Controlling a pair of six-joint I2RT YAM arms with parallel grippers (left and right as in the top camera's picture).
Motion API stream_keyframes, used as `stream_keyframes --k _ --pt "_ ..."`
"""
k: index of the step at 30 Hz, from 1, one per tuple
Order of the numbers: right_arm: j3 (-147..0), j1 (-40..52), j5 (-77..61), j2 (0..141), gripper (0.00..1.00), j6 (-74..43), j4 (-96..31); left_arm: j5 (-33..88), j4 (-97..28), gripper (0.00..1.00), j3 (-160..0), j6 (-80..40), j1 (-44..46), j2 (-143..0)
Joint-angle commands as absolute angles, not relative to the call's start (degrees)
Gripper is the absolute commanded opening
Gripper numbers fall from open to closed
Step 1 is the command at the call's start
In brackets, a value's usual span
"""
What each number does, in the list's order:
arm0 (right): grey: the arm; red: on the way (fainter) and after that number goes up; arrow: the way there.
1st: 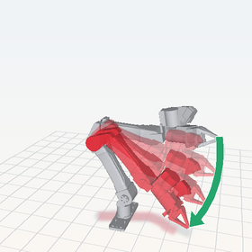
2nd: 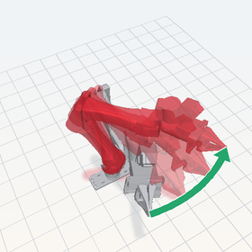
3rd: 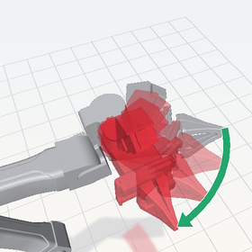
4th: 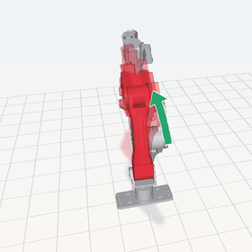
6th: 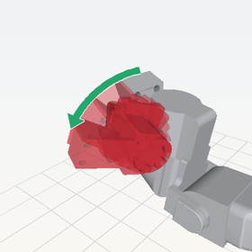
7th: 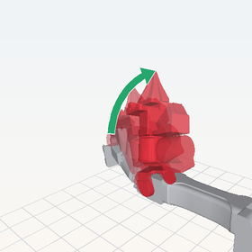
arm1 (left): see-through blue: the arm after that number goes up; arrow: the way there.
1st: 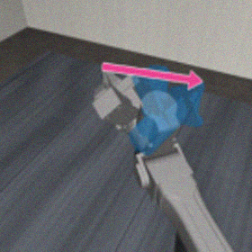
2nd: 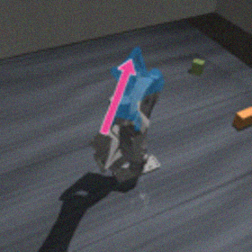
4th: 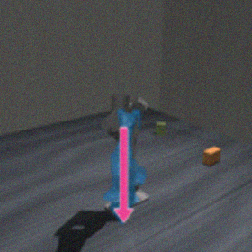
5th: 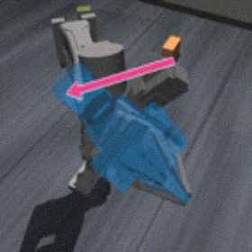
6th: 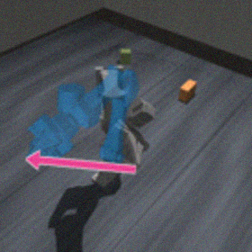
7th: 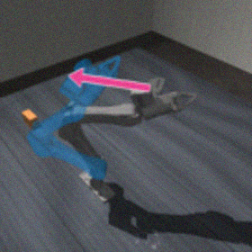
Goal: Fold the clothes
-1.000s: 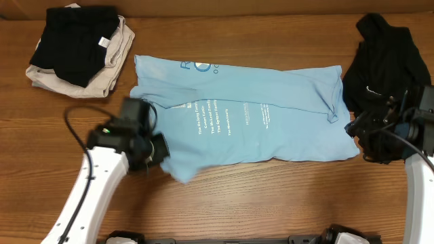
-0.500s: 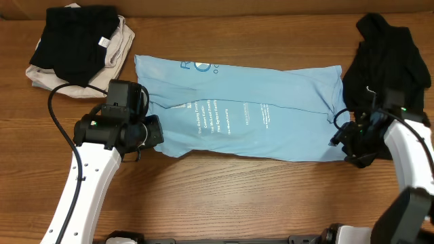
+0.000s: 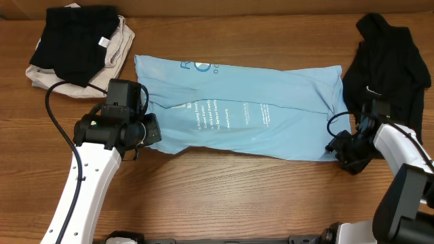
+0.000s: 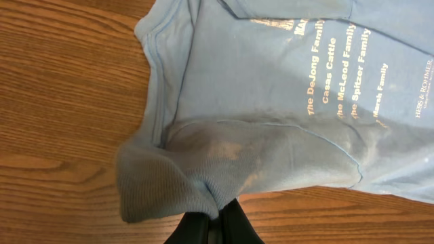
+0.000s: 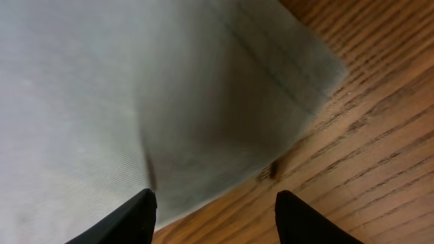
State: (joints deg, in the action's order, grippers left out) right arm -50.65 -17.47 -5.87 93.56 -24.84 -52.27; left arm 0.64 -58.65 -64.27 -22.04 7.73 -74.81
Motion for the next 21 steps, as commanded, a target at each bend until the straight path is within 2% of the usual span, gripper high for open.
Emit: stream_keyframes --k 1,6,9,11,13,14,21 --pt "-49.63 -17.39 -2.83 94.0 0.6 -26.68 -51.18 -0.64 -58.39 0.04 -65.39 -20.95 7.4 -74.61" --pt "-48.36 -17.39 1.69 94.0 0.52 -28.58 -48.27 -1.43 -58.37 0.04 -65.39 -20.95 7.4 -74.61" --pt "-48.05 -17.43 3.42 94.0 0.44 -28.8 -46.74 -3.22 -58.35 0.04 -65.45 -21.02 6.96 -74.54" --pt "-48.05 -17.43 3.36 94.0 0.33 -28.8 -46.28 -2.94 -58.3 0.04 -65.71 -21.04 6.2 -74.54" --pt "-48.05 -17.43 3.36 94.0 0.09 -28.8 -46.52 -2.96 -58.67 0.04 -66.24 -20.99 5.54 -74.54" --pt "-48.07 -17.43 3.22 94.0 0.04 -28.8 -46.92 -2.96 -59.11 0.04 -66.72 -20.99 5.3 -74.54" --pt "-53.63 -17.87 -3.16 92.77 0.04 -28.51 -57.91 -2.98 -66.63 0.04 -73.71 -20.88 5.04 -74.54"
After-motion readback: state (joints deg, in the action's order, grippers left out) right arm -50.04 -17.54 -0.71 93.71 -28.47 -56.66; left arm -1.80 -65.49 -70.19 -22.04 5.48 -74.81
